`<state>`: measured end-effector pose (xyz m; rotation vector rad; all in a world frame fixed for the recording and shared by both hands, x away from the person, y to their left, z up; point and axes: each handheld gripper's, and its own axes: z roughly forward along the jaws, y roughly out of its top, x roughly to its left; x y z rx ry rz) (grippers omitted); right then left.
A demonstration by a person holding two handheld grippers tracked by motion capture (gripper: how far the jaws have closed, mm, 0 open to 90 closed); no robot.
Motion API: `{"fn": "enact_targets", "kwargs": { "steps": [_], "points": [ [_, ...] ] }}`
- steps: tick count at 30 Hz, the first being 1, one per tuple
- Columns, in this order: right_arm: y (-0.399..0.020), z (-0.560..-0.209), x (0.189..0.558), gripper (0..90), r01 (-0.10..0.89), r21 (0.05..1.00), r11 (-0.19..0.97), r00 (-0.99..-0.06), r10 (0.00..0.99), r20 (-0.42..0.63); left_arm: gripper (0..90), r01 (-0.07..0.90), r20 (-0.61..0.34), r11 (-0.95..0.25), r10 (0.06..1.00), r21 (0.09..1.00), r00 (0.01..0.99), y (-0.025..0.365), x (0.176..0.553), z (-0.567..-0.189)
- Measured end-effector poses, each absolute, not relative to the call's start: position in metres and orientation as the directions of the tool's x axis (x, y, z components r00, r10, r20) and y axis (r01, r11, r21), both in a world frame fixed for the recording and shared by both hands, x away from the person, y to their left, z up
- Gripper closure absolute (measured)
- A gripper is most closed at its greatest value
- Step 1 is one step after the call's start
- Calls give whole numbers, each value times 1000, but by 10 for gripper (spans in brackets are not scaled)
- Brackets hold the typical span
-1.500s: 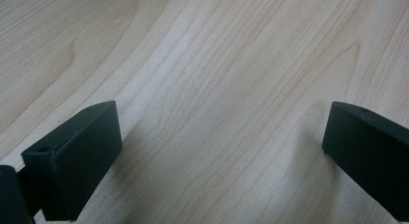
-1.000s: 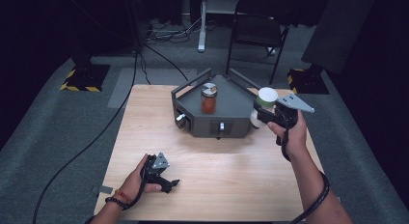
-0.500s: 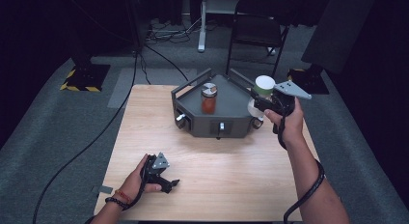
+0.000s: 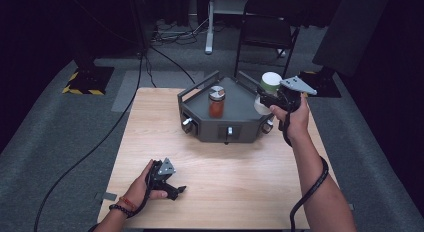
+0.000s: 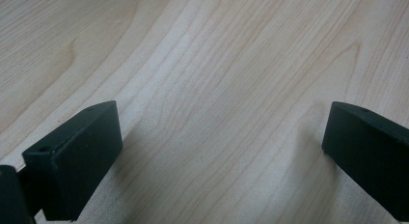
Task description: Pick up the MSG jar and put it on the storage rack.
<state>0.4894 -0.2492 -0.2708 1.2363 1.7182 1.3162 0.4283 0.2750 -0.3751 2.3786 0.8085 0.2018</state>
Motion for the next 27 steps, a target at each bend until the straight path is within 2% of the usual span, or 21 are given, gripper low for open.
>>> {"fn": "enact_targets", "kwargs": {
  "steps": [27],
  "points": [
    [-221,-308,522,331,327,943,65,-358,932,60,3,501,-48,-627,595,597,802,275,428,-375]
  ]
}}
